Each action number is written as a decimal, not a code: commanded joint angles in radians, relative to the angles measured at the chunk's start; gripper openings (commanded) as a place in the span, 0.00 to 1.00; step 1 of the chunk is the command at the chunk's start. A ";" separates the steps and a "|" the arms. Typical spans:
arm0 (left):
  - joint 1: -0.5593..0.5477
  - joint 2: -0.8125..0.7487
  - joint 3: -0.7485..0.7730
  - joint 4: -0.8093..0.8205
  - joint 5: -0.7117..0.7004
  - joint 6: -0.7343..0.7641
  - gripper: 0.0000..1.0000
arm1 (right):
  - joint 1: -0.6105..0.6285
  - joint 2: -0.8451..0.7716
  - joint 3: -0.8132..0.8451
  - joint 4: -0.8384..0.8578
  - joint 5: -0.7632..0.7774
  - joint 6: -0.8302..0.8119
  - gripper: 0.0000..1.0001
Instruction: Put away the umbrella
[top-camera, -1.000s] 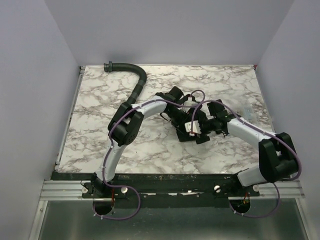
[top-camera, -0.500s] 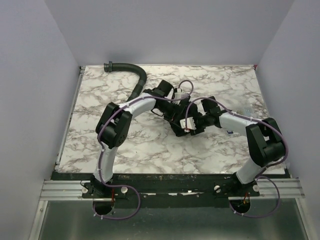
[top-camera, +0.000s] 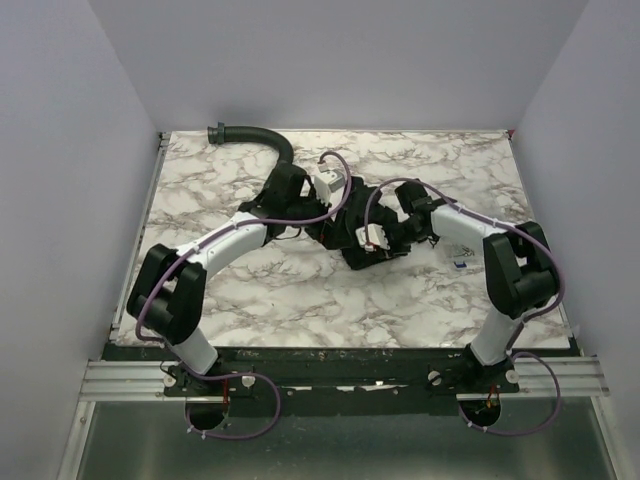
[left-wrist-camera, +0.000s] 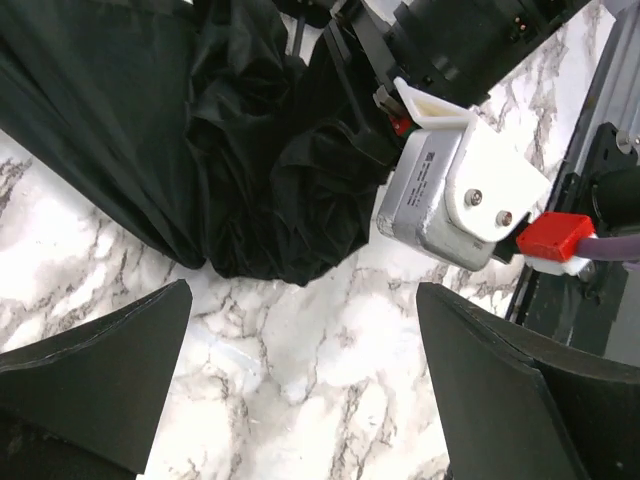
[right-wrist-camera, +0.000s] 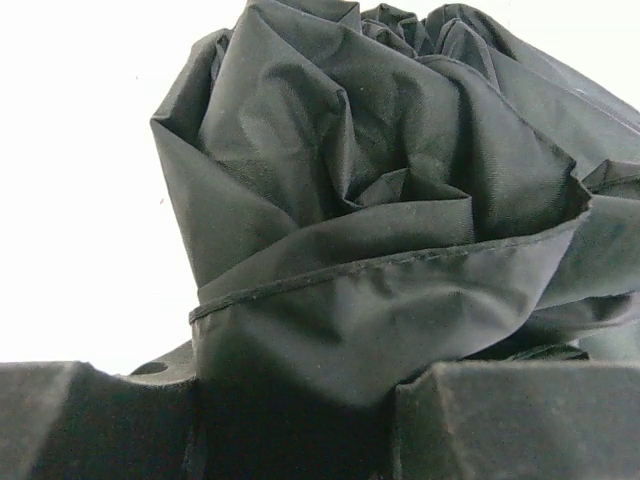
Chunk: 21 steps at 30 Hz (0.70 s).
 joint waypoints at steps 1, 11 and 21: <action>0.010 0.067 0.012 0.072 -0.065 -0.057 0.99 | 0.003 0.091 0.048 -0.419 -0.046 0.044 0.25; -0.026 -0.221 -0.449 0.712 -0.014 0.104 0.99 | 0.003 0.189 0.128 -0.692 -0.056 0.179 0.23; -0.445 -0.273 -0.536 0.569 -0.356 0.593 0.99 | 0.002 0.273 0.237 -0.765 -0.099 0.269 0.22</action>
